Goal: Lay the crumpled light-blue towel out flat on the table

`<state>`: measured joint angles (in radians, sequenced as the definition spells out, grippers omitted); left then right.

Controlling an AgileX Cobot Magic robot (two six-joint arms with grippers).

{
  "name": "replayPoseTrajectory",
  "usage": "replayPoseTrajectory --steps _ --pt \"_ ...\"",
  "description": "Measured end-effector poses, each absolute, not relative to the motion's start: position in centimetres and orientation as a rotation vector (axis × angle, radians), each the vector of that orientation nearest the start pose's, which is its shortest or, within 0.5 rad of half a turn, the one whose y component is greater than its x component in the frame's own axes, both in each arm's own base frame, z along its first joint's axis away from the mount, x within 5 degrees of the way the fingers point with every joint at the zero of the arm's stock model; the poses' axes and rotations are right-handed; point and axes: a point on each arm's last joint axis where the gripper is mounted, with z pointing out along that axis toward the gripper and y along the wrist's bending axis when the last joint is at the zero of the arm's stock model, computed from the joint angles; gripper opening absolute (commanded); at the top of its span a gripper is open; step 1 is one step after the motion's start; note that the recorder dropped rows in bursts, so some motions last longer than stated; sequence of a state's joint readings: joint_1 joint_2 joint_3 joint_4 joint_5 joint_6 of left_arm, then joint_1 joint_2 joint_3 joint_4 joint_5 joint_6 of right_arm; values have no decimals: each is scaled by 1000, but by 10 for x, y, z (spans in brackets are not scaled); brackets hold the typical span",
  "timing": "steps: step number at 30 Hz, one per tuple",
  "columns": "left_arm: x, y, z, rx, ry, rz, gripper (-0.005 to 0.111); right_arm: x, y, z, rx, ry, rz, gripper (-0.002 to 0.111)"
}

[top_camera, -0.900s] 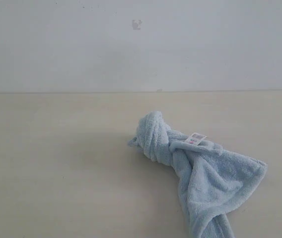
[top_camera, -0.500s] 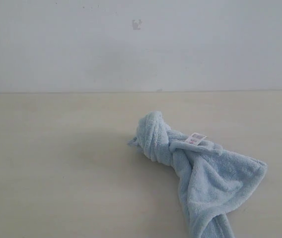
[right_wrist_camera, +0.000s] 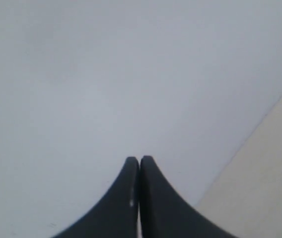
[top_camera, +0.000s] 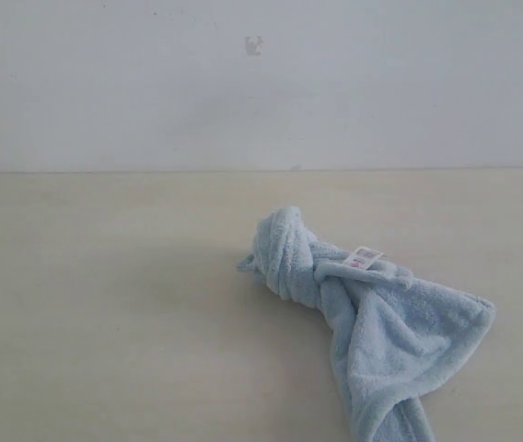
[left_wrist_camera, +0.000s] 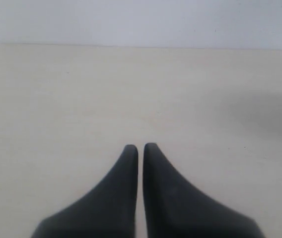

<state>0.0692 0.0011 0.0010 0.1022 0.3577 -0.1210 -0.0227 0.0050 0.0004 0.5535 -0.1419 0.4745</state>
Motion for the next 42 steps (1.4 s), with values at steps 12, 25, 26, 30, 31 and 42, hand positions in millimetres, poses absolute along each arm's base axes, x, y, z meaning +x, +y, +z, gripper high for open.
replayPoseTrajectory --steps 12,25,26,30,31,42 --pt "53 7 181 -112 1839 64 4 28 -13 295 798 589 1374 0" --pt "53 7 181 -112 1839 64 4 170 -3 329 -135 1684 -138 0" --pt "53 7 181 -112 1839 64 4 189 -7 307 -184 1831 -215 0" --pt "53 7 181 -112 1839 64 4 238 -14 223 -235 2278 -264 0" --pt "53 7 181 -112 1839 64 4 245 -13 207 -159 2353 -217 0" --pt "53 7 181 -112 1840 64 4 301 103 221 -379 2220 147 1"
